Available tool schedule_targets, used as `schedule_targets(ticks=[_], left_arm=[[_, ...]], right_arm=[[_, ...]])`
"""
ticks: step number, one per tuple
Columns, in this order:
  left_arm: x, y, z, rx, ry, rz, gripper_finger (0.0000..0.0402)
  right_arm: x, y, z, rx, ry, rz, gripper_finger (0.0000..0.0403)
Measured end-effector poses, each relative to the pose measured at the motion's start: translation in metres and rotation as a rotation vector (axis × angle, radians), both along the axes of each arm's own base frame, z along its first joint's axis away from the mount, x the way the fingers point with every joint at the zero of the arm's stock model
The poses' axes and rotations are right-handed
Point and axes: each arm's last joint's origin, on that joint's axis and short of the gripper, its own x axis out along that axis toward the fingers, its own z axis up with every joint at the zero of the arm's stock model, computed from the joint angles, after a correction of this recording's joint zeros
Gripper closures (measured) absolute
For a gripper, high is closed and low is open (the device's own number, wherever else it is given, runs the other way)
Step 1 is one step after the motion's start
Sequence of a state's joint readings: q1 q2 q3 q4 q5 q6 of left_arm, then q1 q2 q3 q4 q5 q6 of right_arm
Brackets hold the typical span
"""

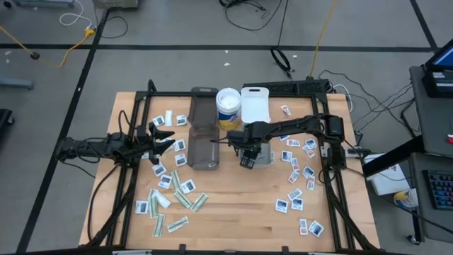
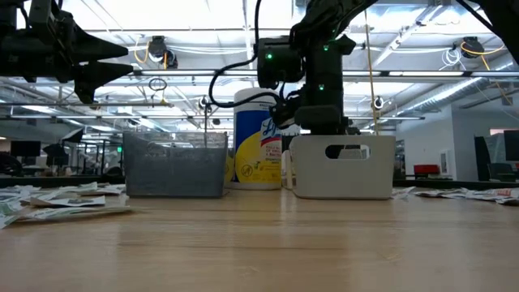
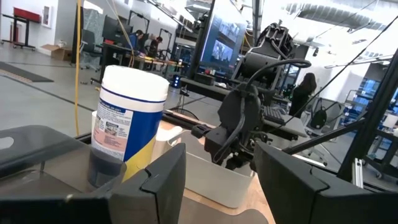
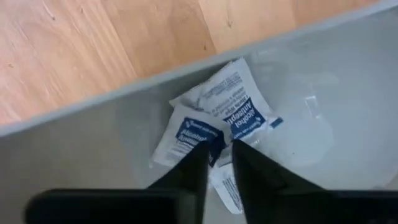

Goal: Pick & Place First Aid Supplies
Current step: Put the alcohol pad into the gray bin

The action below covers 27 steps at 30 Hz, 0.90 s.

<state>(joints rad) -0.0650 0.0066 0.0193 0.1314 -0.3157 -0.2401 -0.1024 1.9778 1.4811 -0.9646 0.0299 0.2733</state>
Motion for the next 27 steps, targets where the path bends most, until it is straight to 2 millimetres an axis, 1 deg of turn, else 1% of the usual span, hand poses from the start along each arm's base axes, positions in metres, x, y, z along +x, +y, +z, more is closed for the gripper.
schedule_targets(ticks=[6,8,11,13,18,27], left_arm=[[0.0,0.0,0.0,0.0,0.0,0.0,0.0206],[0.0,0.0,0.0,0.0,0.0,0.0,0.0206],[0.0,0.0,0.0,0.0,0.0,0.0,0.0206],[0.0,0.0,0.0,0.0,0.0,0.0,0.0206],[0.0,0.0,0.0,0.0,0.0,0.0,0.0206],[0.0,0.0,0.0,0.0,0.0,0.0,0.0206]], right_arm=[[0.0,0.0,0.0,0.0,0.001,0.007,0.0237],[0.0,0.0,0.0,0.0,0.001,0.024,0.0217],[0.0,0.0,0.0,0.0,0.001,0.03,0.02],[-0.003,-0.002,0.006,-0.003,-0.004,-0.014,0.0196],[-0.01,-0.007,0.025,-0.021,-0.047,-0.21,0.0203],[-0.025,-0.015,0.055,-0.005,-0.106,-0.448,0.0214]])
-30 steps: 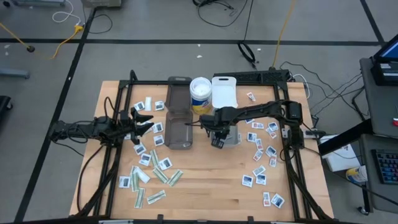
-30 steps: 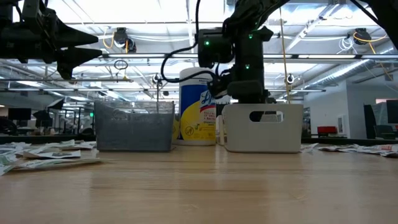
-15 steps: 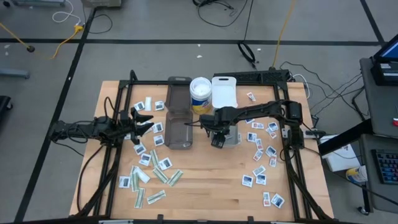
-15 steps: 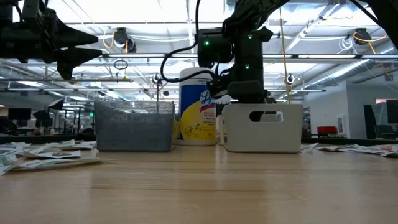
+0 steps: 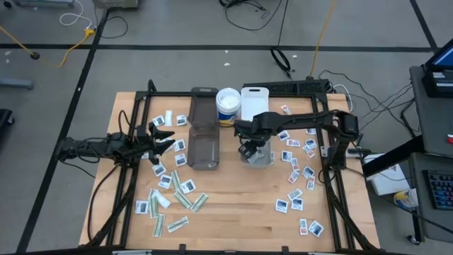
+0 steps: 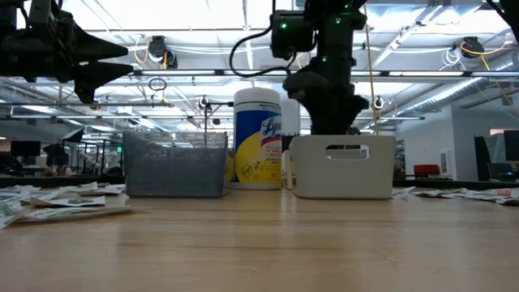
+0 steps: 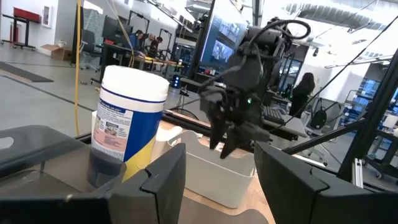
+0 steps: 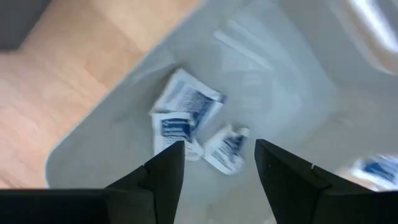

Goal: Pick & Place First Aid Supplies
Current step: Put the alcohol pad into the gray bin

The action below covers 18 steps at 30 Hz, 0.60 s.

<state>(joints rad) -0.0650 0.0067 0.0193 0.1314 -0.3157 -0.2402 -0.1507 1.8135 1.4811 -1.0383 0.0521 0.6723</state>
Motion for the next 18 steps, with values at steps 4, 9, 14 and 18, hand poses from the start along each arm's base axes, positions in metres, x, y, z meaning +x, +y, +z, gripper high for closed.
schedule_targets(ticks=[4,9,14,18], left_arm=[[0.0,0.0,0.0,0.0,0.0,0.0,0.0206],[0.0,0.0,0.0,0.0,0.0,0.0,0.0206],[0.0,0.0,0.0,0.0,0.0,0.0,0.0206],[0.0,0.0,0.0,0.0,0.001,0.0,0.0206]], right_arm=[[-0.008,-0.006,0.01,0.009,-0.016,-0.141,0.0219],[-0.014,-0.009,0.018,0.018,-0.029,-0.242,0.0226],[-0.017,-0.013,0.01,0.019,-0.005,-0.208,0.0227],[-0.036,-0.022,0.002,0.02,0.031,-0.218,0.0227]])
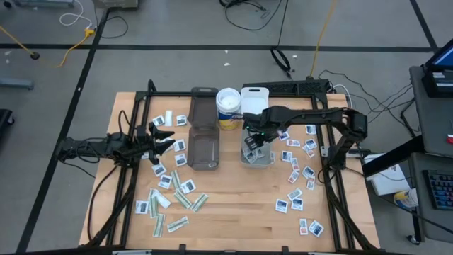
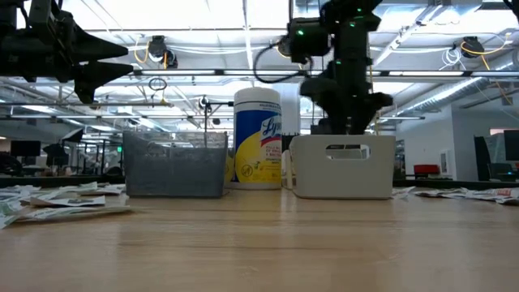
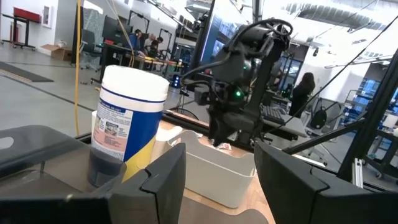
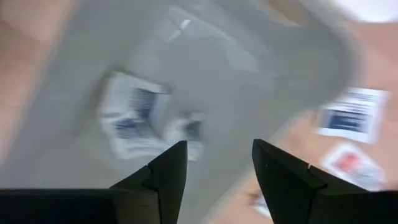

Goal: Pick & Place First Aid Supplies
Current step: Put the alcohol pad into the gray bin

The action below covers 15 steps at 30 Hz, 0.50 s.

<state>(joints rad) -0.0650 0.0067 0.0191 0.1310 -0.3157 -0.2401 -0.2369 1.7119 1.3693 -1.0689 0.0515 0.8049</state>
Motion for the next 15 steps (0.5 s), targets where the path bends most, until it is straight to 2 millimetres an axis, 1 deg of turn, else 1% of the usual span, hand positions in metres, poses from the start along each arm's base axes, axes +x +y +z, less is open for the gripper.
schedule_targets(ticks=[4,7,15], left_arm=[[0.0,0.0,0.0,0.0,0.0,0.0,0.0206],[0.0,0.0,0.0,0.0,0.0,0.0,0.0206],[0.0,0.0,0.0,0.0,0.0,0.0,0.0206]], right_arm=[[-0.02,-0.011,-0.007,0.0,0.025,-0.025,0.0227],[-0.035,-0.019,-0.007,-0.004,0.012,-0.044,0.0227],[-0.079,-0.04,-0.019,0.002,0.037,-0.114,0.0227]])
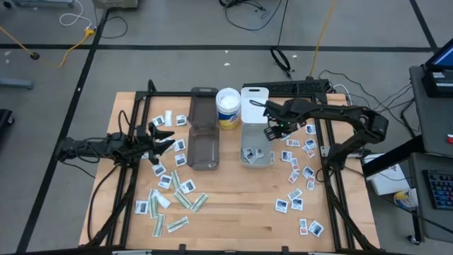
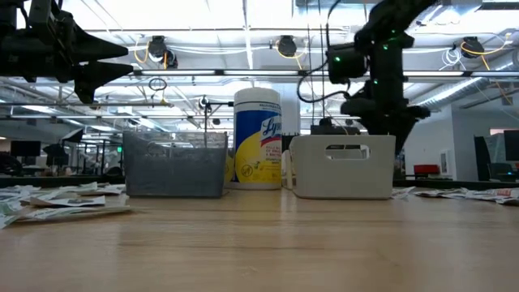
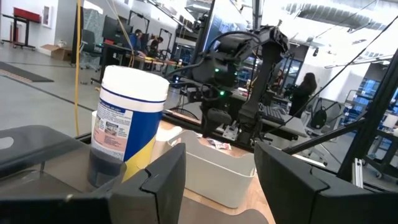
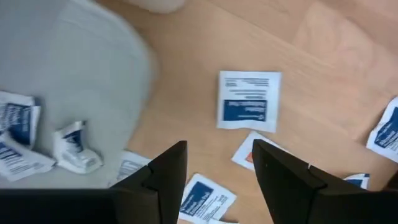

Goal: Pick & Place First Aid Supplies
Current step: Put the alcohol pad into the gray bin

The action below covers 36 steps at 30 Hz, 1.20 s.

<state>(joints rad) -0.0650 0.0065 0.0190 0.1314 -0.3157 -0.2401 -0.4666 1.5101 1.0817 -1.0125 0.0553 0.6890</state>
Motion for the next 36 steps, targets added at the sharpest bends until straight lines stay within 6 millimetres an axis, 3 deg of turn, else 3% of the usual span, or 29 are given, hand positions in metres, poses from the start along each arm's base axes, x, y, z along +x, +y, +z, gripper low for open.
schedule_targets(ticks=[8,18,28,36], left_arm=[[0.0,0.0,0.0,0.0,0.0,0.0,0.0206],[0.0,0.0,0.0,0.0,0.0,0.0,0.0206],[0.0,0.0,0.0,0.0,0.0,0.0,0.0206],[0.0,0.0,0.0,0.0,0.0,0.0,0.0206]], right_arm=[[-0.031,-0.017,-0.007,0.012,0.027,-0.045,0.0227],[-0.037,-0.026,-0.007,0.005,0.014,-0.06,0.0227],[-0.046,-0.021,-0.044,-0.013,-0.022,-0.078,0.0227],[-0.044,-0.021,-0.061,-0.017,-0.087,-0.1,0.0227]])
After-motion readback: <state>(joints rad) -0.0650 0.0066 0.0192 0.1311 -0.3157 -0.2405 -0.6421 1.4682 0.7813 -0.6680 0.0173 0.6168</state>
